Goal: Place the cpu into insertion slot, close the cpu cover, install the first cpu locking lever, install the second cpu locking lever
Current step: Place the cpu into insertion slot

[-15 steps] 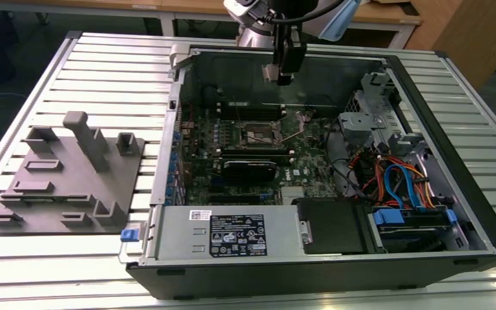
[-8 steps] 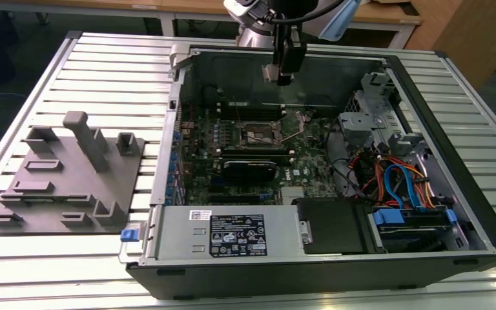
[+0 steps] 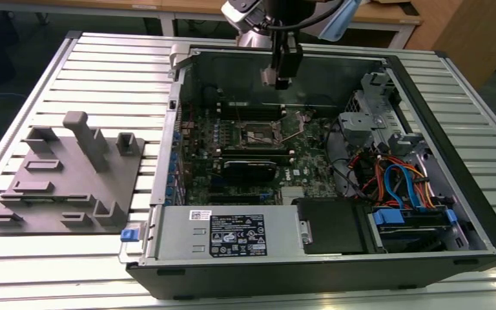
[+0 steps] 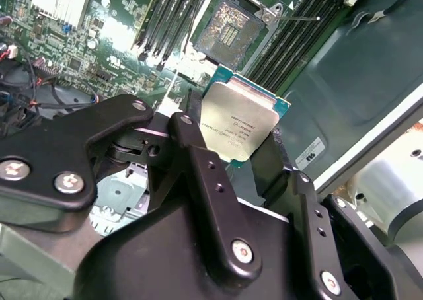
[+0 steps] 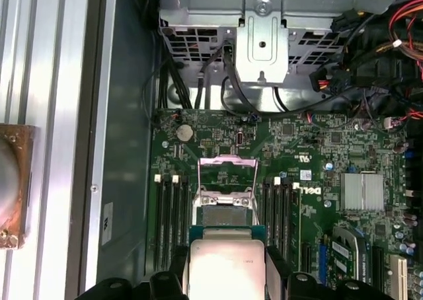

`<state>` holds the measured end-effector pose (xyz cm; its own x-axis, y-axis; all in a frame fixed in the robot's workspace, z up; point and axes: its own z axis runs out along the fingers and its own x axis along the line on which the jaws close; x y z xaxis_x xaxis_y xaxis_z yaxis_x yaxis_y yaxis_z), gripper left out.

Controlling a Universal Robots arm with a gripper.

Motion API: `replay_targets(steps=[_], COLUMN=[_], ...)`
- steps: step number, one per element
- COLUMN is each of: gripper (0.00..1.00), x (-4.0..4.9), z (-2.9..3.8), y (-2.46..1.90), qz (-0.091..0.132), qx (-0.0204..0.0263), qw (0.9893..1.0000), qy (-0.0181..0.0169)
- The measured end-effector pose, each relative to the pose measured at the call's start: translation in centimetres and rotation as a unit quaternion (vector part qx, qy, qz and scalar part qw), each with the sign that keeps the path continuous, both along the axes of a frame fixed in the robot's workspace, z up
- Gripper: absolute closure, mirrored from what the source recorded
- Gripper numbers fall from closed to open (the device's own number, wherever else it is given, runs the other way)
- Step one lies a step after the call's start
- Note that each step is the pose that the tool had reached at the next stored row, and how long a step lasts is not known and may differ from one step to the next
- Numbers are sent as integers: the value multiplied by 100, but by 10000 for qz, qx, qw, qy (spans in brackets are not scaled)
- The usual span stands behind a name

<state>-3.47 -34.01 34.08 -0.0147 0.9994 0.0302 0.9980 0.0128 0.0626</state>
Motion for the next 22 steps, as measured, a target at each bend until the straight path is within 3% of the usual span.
replay_targets(steps=[12, 22], gripper=[46, 46], x=[-4, -3], z=[-215, -230], y=[-1, -1], qz=[-1, 0], qx=[0, 0], qw=[10000, 10000], qy=[5, 5])
